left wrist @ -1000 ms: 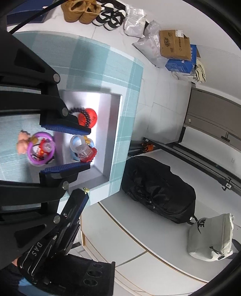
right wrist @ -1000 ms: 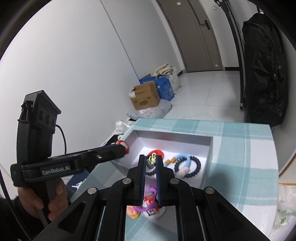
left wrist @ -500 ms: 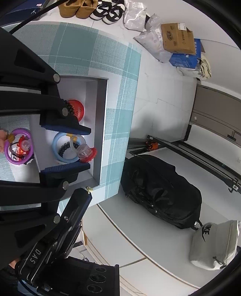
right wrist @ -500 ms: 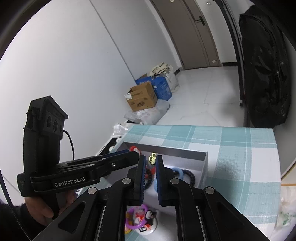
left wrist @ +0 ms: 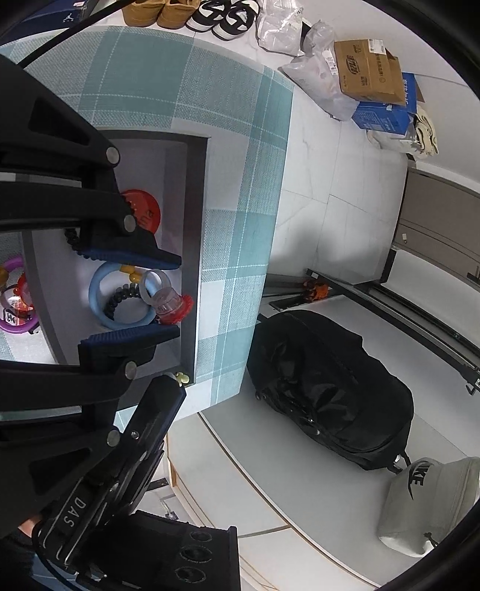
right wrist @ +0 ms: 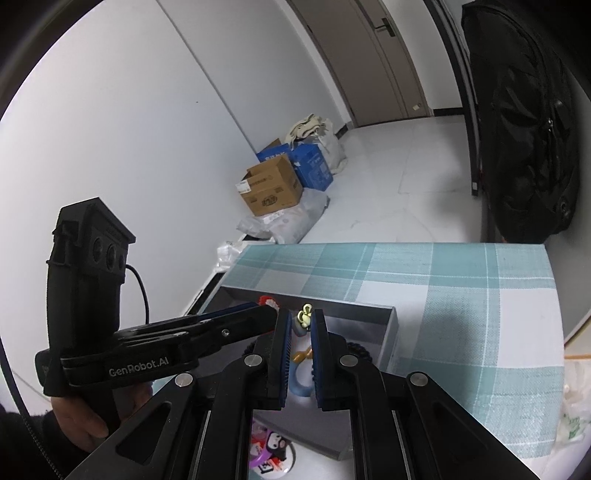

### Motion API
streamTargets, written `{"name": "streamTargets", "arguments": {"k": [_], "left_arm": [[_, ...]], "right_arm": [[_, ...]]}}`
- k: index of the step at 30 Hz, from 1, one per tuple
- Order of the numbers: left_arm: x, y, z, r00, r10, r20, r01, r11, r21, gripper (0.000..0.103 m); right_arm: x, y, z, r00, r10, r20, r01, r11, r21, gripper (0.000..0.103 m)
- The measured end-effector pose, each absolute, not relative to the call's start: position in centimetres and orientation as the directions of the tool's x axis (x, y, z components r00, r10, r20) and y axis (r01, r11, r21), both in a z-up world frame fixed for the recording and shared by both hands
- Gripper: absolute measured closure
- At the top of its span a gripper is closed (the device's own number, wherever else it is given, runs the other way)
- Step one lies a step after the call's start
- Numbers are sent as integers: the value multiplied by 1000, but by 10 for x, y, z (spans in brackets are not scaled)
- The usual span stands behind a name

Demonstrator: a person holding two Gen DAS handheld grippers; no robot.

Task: Organize jewelry

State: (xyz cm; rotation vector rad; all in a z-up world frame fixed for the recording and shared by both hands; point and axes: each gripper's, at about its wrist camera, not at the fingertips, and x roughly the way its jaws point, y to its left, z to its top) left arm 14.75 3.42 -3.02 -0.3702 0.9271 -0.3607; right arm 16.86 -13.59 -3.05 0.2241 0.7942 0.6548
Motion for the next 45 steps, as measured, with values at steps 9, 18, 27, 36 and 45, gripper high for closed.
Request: {"name": "streamTargets", "arguments": {"k": [9,18,27,36,45], "left_arm": [[148,36,-30,547,-477,-688,136,861,-490,77],[144,42,-25,571,-489,-659,136,848,-512,48],[136,41,-22,599,-414,-685,130,895,-427,47],[123,48,-21,621,-369,-692,84,909,-409,46],[98,46,-14,661,-289,-692,62,941,-334,45]], "right_arm": [[171,-139,-35,529,595,-604,-430,802,414,89],[158,-149,-21,590,609,-530,-444,793,416,40],[157,-151,-20,600,594,-535,-429,804,411,34],[144,-153,-16,632,571,-524,-437,821,368,22],[126,-150,-17,635,564,-528,-449,826,342,15]]}}
